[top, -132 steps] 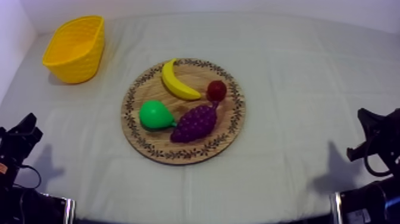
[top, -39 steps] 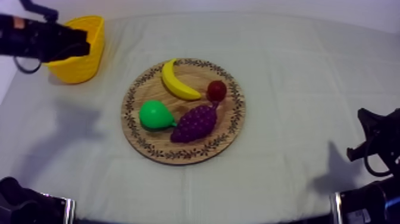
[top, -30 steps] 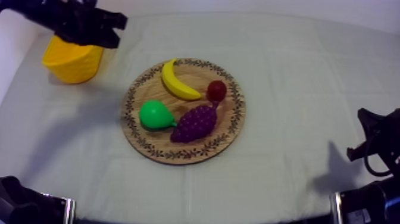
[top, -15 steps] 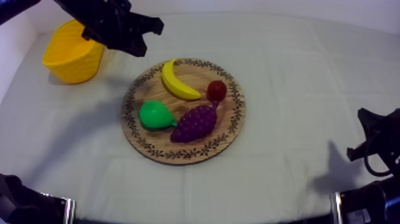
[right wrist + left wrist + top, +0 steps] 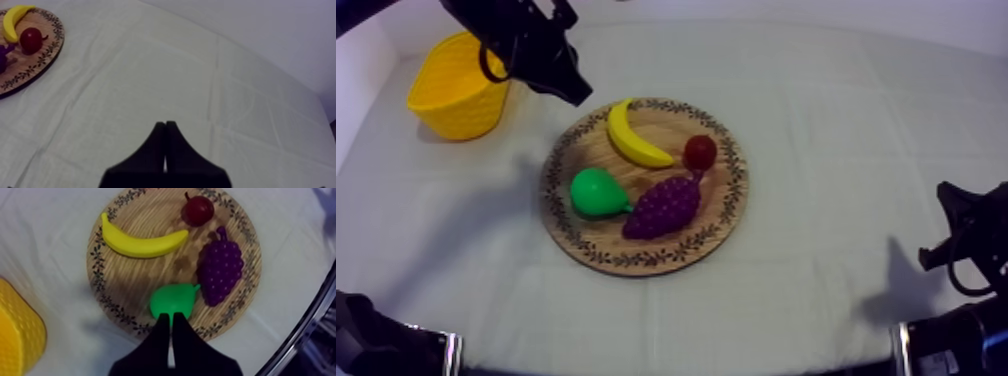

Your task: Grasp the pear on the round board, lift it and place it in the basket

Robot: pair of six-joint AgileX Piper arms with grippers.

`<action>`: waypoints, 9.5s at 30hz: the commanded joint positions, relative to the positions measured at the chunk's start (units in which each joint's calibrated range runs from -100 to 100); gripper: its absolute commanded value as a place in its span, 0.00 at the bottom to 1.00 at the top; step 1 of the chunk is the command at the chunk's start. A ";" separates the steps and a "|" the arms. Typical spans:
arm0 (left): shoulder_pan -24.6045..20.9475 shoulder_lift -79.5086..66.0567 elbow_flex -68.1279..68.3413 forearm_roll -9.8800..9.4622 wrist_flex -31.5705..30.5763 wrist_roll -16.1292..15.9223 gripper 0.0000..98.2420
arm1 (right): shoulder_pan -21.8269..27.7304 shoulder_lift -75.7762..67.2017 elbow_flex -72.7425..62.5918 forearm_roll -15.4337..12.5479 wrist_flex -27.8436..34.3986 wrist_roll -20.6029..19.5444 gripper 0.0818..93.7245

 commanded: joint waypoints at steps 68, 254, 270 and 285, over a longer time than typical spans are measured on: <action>2.08 22.33 9.87 -3.49 -9.13 -11.92 0.99 | -0.01 -0.03 -0.02 0.01 0.02 0.01 0.00; -31.60 39.35 -30.26 1.04 1.59 6.11 0.50 | -0.09 -0.03 -0.02 0.01 0.02 0.01 0.00; -31.14 38.93 -26.36 0.31 0.76 6.50 0.92 | -0.09 -0.03 -0.02 0.01 0.02 0.06 0.00; -30.88 34.29 -24.44 -0.52 1.05 6.46 0.98 | -0.09 -0.03 -0.02 0.01 0.02 0.02 0.00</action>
